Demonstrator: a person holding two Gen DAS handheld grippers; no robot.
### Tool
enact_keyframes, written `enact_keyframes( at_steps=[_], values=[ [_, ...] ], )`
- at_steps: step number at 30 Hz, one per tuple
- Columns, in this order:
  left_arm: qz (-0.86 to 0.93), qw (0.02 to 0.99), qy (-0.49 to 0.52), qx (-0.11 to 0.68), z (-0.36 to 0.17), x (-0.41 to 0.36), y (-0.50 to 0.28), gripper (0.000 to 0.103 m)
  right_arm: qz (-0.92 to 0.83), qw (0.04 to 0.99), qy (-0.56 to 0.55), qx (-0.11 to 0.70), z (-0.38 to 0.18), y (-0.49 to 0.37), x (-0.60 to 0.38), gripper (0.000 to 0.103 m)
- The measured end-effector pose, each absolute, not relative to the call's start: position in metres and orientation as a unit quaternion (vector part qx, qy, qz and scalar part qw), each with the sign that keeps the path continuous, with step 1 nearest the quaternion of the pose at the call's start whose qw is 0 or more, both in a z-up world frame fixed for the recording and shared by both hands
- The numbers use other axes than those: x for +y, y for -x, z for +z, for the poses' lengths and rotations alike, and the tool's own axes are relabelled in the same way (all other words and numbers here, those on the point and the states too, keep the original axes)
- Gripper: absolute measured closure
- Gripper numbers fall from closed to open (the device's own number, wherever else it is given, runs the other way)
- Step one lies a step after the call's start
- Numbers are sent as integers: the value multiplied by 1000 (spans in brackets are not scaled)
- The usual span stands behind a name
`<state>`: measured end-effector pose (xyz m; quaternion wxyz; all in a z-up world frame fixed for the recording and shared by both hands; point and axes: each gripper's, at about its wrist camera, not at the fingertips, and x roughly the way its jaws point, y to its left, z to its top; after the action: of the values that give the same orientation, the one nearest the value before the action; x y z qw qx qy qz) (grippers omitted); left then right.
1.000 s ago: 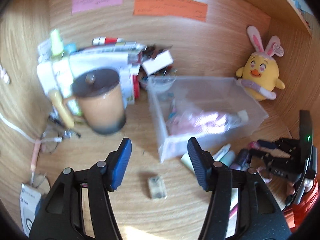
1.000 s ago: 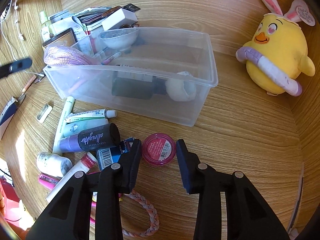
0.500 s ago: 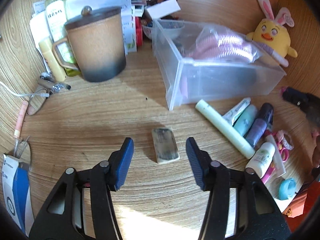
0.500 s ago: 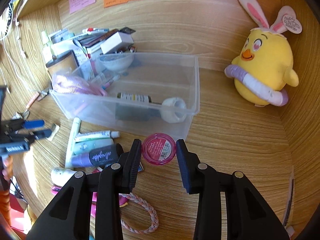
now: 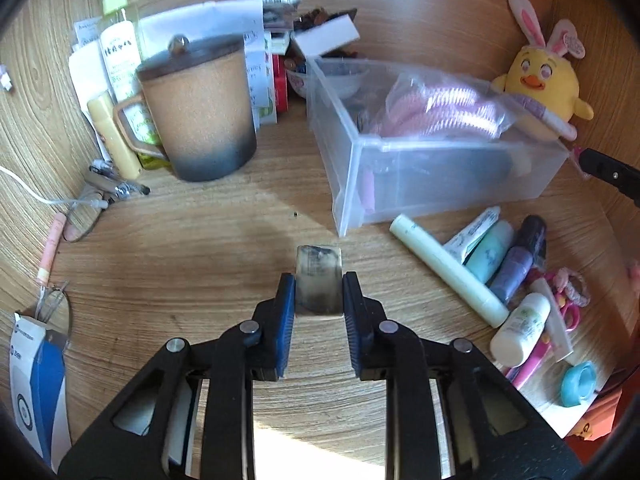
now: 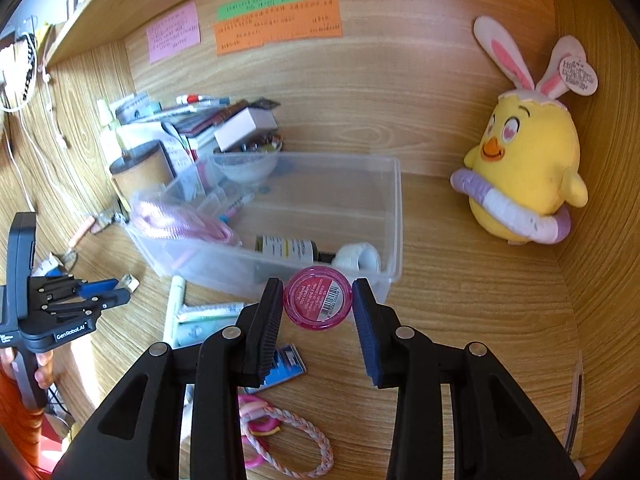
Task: Organize objects
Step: 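Carry the compact and clear block into the box and open both tools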
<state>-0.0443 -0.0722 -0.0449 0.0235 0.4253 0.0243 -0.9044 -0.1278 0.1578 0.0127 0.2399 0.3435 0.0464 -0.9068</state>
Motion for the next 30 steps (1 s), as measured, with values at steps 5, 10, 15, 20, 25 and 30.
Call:
enact_keyframes(
  at_steps=[5,10,15,20,25,30],
  values=[
    [-925,20,-379,31,-9,-73,43,80,-914,242,-322,41,28,128,159,70],
    [-941,5,-337,40,26,-67,52,80,-922,243,-299,39,44,131,157,70],
    [-948,-5,-316,32,44,-61,64,80,-924,246,-288,45,52,136,152,70],
    [-945,-15,-325,29,43,-59,88,80,-918,252,-301,50,45,149,143,70],
    [-934,-23,-354,36,29,-64,118,80,-905,255,-336,53,24,169,133,70],
    [-924,-40,-377,49,17,-66,137,80,-893,256,-367,50,4,185,128,70]
  ],
)
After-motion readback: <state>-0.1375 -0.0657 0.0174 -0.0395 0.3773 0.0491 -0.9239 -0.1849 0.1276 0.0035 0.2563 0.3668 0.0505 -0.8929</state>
